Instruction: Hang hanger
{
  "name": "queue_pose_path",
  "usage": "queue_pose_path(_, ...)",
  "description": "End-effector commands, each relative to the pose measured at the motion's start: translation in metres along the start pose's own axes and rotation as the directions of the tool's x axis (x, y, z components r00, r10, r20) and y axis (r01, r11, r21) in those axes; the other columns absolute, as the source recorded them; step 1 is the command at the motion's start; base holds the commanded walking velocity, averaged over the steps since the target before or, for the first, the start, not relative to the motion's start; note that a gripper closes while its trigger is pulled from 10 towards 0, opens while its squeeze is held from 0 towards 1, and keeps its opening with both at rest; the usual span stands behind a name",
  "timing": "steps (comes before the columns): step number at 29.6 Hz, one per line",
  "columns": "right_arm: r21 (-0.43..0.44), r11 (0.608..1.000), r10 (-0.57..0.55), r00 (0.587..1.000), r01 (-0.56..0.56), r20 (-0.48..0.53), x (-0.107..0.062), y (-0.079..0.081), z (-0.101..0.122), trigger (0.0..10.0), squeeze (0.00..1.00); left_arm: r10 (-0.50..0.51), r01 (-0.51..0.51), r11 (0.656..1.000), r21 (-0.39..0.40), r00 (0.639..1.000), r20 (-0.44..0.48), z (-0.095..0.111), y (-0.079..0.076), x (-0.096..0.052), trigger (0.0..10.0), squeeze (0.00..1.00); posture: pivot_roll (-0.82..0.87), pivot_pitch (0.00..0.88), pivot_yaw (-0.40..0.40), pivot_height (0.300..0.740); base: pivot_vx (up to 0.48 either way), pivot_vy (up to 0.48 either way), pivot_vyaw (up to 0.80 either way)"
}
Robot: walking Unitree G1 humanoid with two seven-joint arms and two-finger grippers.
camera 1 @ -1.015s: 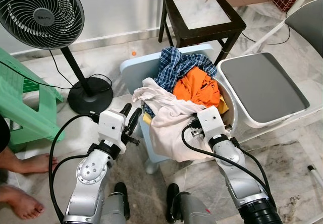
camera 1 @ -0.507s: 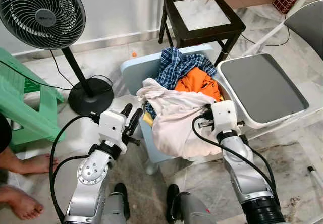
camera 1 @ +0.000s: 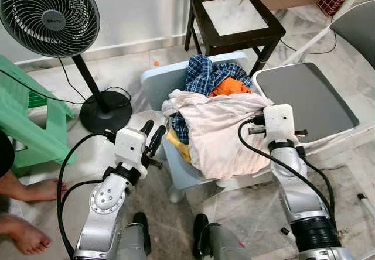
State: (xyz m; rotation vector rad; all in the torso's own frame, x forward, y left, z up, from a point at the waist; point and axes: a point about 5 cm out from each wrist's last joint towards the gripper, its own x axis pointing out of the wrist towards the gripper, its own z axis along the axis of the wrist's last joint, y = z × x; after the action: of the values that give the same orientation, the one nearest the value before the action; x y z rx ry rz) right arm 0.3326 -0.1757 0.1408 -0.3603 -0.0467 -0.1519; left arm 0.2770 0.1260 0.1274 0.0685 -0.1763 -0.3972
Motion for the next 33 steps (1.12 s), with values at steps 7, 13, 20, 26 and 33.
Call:
queue_pose_path(7,-0.192,0.979,0.024,0.982,-0.061,-0.189,-0.008,-0.006,-0.039,0.0,0.00,0.027,-0.026,1.000,0.014,0.999,-0.030,-0.005,0.005,-0.004,10.0,0.00,0.14,0.341,-0.097,0.740,0.000,0.000,0.00)
queue_pose_path(13,-0.289,0.953,0.021,0.971,-0.092,-0.239,-0.014,-0.019,-0.056,0.0,0.00,0.032,-0.031,0.999,0.021,0.999,-0.030,-0.005,0.007,-0.004,10.0,0.00,0.13,0.342,-0.100,0.740,0.000,0.000,0.00)
queue_pose_path(20,-0.304,0.941,0.073,0.964,-0.152,-0.255,-0.016,-0.021,-0.059,8.5,1.00,0.024,-0.023,1.000,0.020,0.999,-0.030,-0.006,0.005,-0.003,10.0,0.00,0.13,0.337,-0.095,0.740,0.000,0.000,0.00)
queue_pose_path(26,-0.220,0.920,0.270,0.932,-0.324,-0.241,-0.023,-0.002,-0.054,10.0,1.00,0.017,-0.016,1.000,0.018,0.999,-0.030,-0.005,0.003,-0.002,10.0,0.00,0.14,0.336,-0.095,0.740,0.000,0.000,0.00)
queue_pose_path(33,-0.137,0.838,0.497,0.842,-0.529,-0.210,-0.030,0.005,-0.041,10.0,1.00,0.005,-0.004,1.000,0.019,0.999,-0.033,-0.006,0.002,-0.005,10.0,0.00,0.14,0.333,-0.096,0.740,0.000,0.000,0.00)
